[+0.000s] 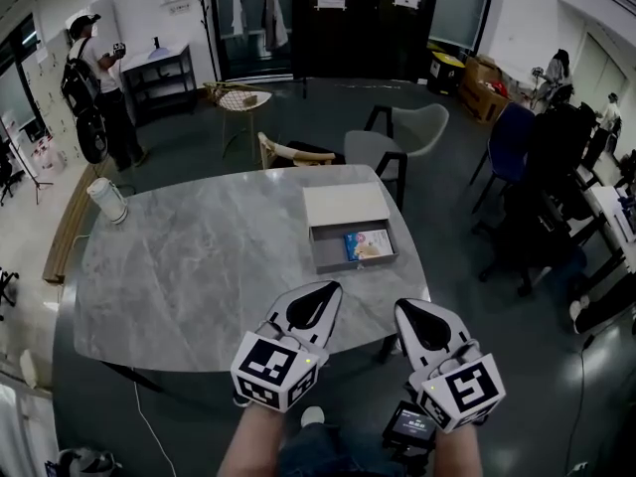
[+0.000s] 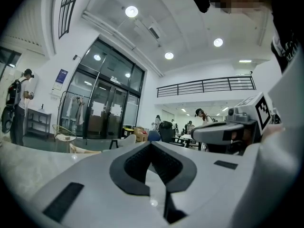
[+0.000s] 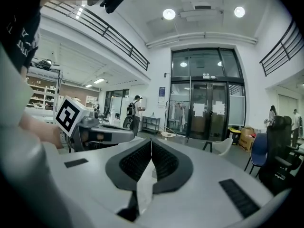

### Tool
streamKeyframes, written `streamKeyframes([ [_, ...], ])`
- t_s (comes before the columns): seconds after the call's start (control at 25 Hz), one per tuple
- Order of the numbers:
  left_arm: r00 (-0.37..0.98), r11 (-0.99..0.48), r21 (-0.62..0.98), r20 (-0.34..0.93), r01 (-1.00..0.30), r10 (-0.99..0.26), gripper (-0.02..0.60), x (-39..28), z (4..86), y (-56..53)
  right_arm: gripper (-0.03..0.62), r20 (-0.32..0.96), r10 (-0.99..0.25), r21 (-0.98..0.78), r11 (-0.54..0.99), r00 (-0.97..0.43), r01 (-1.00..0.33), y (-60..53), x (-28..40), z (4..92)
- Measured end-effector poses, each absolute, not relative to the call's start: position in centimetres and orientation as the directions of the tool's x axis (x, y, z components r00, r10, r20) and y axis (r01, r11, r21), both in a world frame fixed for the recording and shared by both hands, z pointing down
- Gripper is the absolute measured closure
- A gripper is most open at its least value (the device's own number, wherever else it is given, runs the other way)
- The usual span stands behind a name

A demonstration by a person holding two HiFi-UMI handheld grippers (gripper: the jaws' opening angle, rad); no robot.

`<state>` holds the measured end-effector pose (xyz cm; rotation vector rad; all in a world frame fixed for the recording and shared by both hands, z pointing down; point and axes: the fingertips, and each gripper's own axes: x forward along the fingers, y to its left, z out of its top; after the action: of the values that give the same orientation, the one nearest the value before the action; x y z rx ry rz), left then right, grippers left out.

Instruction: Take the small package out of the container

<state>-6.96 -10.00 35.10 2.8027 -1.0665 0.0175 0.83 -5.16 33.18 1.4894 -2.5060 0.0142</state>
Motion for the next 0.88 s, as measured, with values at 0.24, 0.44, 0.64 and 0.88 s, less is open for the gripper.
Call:
streamKeyframes([
  [0.24, 0.749, -0.736, 0.142, 0.094, -0.662, -0.656, 0.569, -6.2, 36.2, -12.0, 0.569, 0.209, -0.87, 0.076, 0.471, -0.448, -0.879, -7.5, 2.4, 33.9],
  [0.44, 0.721, -0.709, 0.13, 0.14, -0.693, -0.678, 0.569, -5.8, 37.0, -15.3, 0.569, 0.191, -0.861, 0.062, 0.489, -0.471, -0.87, -11.3, 3.9, 34.1],
  [0.64, 0.699, -0.692, 0.111, 0.175, -0.714, -0.693, 0.569, -4.2, 37.2, -19.6, 0.569, 0.176, -0.855, 0.059, 0.503, -0.487, -0.862, -15.8, 6.2, 33.8],
  [0.88, 0.678, -0.661, 0.154, 0.219, -0.734, -0.701, 0.569, -1.5, 38.4, -25.2, 0.569, 0.183, -0.843, 0.041, 0.521, -0.506, -0.853, -21.9, 9.7, 34.7],
])
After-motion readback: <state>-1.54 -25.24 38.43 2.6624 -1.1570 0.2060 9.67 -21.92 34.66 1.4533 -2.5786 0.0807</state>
